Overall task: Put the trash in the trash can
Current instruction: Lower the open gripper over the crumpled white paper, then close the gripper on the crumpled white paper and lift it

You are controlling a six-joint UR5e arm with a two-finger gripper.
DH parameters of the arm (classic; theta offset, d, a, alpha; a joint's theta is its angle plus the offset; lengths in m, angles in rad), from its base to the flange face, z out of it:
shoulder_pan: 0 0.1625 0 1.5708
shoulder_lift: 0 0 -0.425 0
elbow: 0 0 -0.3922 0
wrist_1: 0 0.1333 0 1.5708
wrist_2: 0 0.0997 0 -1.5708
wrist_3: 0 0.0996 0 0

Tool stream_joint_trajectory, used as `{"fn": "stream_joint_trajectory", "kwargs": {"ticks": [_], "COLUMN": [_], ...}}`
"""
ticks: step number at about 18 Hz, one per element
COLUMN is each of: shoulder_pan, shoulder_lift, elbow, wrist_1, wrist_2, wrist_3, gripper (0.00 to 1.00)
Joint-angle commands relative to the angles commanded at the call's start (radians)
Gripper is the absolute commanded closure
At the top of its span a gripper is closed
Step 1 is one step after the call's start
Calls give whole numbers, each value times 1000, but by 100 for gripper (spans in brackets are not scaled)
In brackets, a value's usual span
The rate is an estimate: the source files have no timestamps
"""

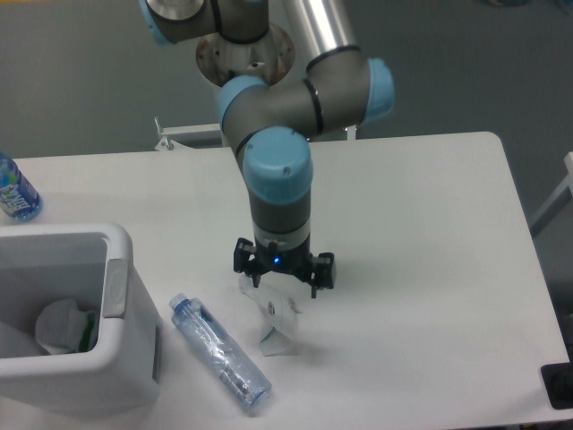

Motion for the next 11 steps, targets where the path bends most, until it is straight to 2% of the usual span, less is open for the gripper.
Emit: {"fn": "stream_joint_trajectory", "kwargs": {"ticks": [3, 5, 8, 10, 11], "shoulder_pan": [-11, -11, -11, -11, -11], "shoulder_lift": [-40, -49, -66, -62, -60], "elbow": [5, 5, 17, 15, 14], "wrist_1": [9, 40, 46, 46, 46], "wrist_2": [-3, 0, 9, 12, 27], "wrist_3": [-46, -69, -91, -98, -98], "gripper": [0, 0, 2, 36, 50]}}
